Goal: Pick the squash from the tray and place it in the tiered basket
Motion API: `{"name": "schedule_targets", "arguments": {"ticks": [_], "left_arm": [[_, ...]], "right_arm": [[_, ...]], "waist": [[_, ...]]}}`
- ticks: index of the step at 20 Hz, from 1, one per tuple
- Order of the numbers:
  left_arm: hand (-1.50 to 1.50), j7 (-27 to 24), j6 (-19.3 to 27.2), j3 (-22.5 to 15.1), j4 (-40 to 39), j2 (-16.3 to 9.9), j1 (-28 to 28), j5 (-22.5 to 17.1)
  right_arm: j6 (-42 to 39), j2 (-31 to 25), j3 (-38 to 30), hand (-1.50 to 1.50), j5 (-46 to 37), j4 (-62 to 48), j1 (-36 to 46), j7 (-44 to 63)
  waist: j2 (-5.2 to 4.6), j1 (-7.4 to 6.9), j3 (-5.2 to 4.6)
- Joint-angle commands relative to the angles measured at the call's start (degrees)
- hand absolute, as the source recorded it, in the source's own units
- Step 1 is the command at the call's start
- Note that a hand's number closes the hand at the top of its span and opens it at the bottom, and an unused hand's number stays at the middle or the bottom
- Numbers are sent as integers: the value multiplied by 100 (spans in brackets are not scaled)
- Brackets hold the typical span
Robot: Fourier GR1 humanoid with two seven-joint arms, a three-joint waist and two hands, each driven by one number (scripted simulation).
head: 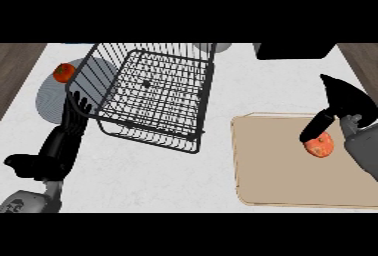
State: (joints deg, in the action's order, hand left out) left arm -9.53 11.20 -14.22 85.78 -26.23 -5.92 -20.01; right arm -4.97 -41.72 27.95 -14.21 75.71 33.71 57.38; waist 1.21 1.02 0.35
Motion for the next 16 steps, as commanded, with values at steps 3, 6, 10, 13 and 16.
{"name": "schedule_targets", "arguments": {"ticks": [3, 6, 10, 13, 16], "left_arm": [[0, 258, -246, -572, -312, 404, 52, 81], [0, 56, -267, -577, -521, 455, 114, 178], [0, 250, -361, -444, -465, 389, -51, 56], [0, 89, -302, -547, -510, 495, 52, 221], [0, 214, -254, -519, -495, 533, -61, 254]], "right_arm": [[-131, 162, 48, -150, -220, 462, 197, 1326], [42, 260, 222, -150, -673, 365, 163, 1553], [-201, 148, 187, -150, -560, 110, -188, 1512], [-233, 504, 194, -150, -556, -68, -148, 1696], [-10, 435, -7, -150, -604, -98, -397, 1401]], "waist": [[-106, 21, -46], [-124, 38, -51], [-137, 85, -45], [-151, -4, -46], [-135, 34, -39]]}}
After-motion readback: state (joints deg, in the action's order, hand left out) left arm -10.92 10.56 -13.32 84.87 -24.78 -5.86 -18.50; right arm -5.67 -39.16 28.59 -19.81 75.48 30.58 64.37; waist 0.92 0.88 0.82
